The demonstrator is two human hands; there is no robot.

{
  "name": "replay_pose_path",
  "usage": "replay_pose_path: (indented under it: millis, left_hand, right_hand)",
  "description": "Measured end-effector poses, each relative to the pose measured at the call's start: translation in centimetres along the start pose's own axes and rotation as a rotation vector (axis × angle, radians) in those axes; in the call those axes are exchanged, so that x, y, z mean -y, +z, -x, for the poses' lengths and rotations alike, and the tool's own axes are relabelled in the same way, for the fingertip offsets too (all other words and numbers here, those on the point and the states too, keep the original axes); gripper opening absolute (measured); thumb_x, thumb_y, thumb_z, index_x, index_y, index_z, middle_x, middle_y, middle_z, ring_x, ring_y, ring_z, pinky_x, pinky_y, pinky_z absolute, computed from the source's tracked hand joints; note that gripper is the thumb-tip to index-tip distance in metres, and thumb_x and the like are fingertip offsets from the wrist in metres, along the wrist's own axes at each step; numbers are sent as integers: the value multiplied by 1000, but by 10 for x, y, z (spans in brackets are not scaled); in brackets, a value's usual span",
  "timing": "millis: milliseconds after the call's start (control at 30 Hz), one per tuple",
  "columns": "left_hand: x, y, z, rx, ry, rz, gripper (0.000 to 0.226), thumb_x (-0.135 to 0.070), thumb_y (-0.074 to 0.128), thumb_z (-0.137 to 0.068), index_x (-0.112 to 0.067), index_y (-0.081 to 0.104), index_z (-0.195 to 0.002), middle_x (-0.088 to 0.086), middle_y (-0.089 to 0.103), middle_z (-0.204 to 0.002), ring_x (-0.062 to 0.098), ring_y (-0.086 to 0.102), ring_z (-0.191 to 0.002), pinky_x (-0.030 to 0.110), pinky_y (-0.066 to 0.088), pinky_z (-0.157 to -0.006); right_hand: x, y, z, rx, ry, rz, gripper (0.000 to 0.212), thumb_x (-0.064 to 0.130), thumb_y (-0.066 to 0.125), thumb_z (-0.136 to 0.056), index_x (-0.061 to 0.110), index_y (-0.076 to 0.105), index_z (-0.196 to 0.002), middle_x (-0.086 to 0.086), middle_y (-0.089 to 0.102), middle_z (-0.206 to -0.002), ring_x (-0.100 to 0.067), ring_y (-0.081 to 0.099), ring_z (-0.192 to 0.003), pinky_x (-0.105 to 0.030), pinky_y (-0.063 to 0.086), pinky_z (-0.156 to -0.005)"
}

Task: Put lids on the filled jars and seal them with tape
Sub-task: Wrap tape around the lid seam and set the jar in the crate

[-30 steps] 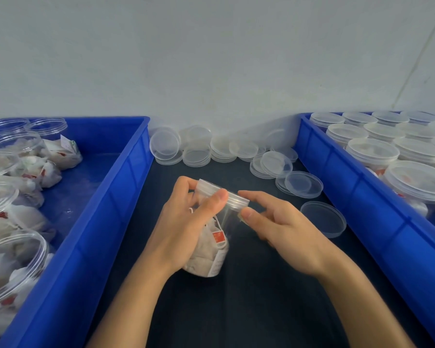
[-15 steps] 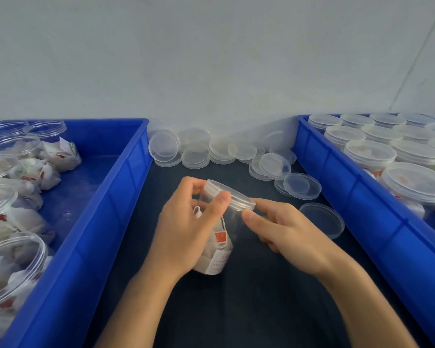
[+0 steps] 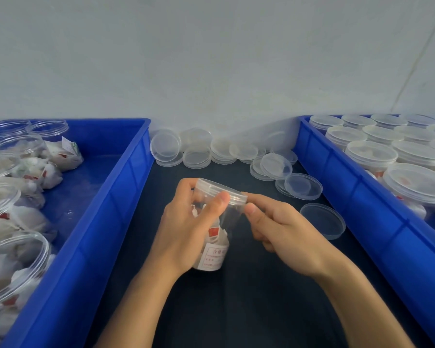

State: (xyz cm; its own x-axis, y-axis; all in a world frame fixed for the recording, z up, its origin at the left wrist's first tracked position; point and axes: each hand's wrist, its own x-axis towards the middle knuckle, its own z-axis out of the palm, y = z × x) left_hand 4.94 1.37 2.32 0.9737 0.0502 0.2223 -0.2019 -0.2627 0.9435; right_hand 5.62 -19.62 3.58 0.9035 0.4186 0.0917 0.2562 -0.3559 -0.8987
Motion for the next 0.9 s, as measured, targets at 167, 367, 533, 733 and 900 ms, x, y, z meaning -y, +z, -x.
replay_pose_path:
  millis: [167, 367, 533, 733, 900]
  left_hand:
    - [2, -4, -2, 36, -47, 18, 44, -75, 65, -80, -43, 62, -110, -13, 75, -108, 8, 74, -100, 39, 59, -85]
    - [0, -3, -3, 59, -97, 61, 57, -80, 64, -73, -38, 63, -112, -15, 75, -108, 6, 74, -100, 30, 56, -81]
    - [-2, -1, -2, 67, -115, 111, 60, -78, 64, -75, -32, 65, -113, -11, 75, -108, 10, 75, -101, 34, 55, -84]
    - [-1, 2, -3, 80, -130, 129, 53, -71, 62, -84, -28, 64, -115, -12, 75, -103, 11, 76, -98, 33, 55, -82]
    - [1, 1, -4, 144, -148, 134, 64, -79, 59, -81, -28, 61, -119, -11, 75, -105, 14, 77, -100, 34, 57, -84]
  right_hand:
    - [-7, -8, 0, -102, 21, 157, 37, 51, 46, -107, 46, 58, -141, 16, 62, -76, 0, 55, -68, -25, 46, -69]
    - [-5, -9, 2, -152, -4, 366, 63, 80, 29, -87, 58, 44, -144, 15, 68, -89, -4, 64, -79, -27, 50, -69]
    - [-2, -5, 1, -158, 3, 387, 69, 82, 24, -86, 56, 44, -146, 29, 64, -92, 2, 63, -86, -28, 52, -72]
    - [2, -3, 1, -178, 36, 425, 68, 82, 22, -87, 55, 45, -146, 29, 66, -90, 2, 64, -85, -30, 54, -75]
    - [6, 1, 2, -148, 77, 525, 67, 76, 12, -92, 51, 45, -146, 20, 68, -95, -9, 65, -93, -43, 55, -87]
